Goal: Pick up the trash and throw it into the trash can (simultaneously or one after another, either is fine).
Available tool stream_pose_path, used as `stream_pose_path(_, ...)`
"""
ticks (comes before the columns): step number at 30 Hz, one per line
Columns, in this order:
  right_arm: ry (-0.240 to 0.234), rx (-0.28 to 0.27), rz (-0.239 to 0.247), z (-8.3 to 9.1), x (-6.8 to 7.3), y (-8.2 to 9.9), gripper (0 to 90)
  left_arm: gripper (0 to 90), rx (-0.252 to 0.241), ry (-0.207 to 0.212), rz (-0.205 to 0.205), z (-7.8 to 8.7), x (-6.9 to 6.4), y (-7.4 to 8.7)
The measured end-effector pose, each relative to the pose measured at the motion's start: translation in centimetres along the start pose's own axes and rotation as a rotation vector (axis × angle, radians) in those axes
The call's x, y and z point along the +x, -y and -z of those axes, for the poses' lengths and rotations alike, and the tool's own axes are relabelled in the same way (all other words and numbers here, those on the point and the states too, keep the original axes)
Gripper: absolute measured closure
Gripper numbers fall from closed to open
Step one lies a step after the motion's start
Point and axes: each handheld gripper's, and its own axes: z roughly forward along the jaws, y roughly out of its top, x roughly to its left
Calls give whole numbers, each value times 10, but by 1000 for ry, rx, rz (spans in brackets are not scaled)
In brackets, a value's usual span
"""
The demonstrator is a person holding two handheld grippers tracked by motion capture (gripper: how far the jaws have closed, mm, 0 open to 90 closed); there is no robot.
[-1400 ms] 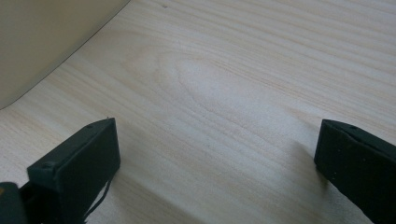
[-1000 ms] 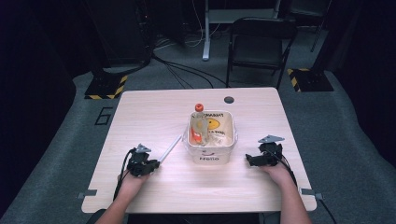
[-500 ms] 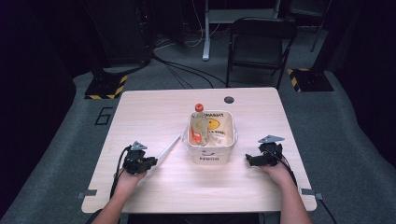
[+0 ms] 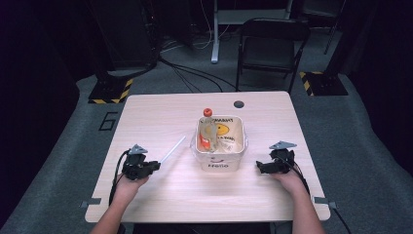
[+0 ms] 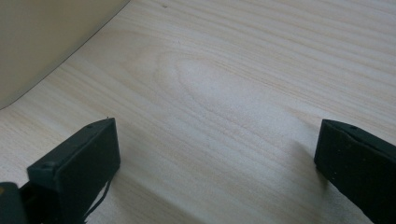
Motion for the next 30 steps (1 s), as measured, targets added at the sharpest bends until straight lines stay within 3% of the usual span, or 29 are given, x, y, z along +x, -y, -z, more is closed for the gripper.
stream_pose_path(21,0,0,0,0,0,0,0,798,-49,19,-40,34,-7,-24)
stream_pose_path(30,0,0,0,0,0,0,0,798,-45,25,-54,44,-7,-27)
